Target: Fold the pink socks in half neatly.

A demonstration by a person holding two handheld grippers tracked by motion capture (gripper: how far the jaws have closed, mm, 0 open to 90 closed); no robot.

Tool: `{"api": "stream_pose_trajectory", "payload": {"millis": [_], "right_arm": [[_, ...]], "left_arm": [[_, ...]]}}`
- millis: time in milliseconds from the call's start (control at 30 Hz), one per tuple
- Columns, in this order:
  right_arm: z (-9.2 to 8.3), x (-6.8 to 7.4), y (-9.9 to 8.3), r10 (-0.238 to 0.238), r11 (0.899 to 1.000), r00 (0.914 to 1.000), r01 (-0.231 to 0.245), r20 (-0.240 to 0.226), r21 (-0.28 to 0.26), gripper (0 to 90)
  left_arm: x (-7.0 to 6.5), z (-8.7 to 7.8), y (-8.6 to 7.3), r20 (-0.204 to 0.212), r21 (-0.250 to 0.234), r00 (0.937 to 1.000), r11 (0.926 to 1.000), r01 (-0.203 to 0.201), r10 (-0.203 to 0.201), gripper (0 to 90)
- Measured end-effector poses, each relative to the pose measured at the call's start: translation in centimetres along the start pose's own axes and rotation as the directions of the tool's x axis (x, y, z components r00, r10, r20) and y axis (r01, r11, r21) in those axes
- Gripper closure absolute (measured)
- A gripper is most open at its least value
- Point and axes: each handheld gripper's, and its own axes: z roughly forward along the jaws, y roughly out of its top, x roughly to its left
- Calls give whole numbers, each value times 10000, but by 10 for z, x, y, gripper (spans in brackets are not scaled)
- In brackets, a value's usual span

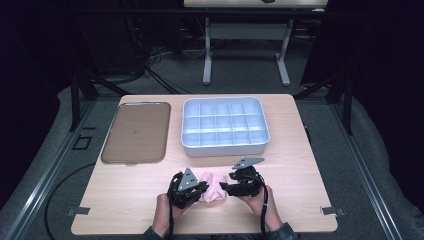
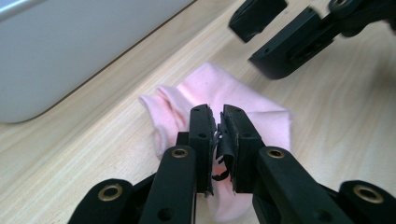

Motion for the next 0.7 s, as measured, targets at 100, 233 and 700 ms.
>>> {"api": "stream_pose_trajectory", "payload": {"millis": [100,233,700], "right_arm": [[3,-5,-6,541,9985,9985,-542,82,96,448],[7,-4,-8,978,9934,9947,-994,304,563,448],[30,11,-9,586,9945,9958,-644,704,824,532]], "left_arm": [[2,3,-4,-101,69,9999,9999,135,-135,826],[5,5,-8,-211,163,9992,9993,340,-337,833],[8,11,-16,-414,399,9979,9979,507,-491,861]]}}
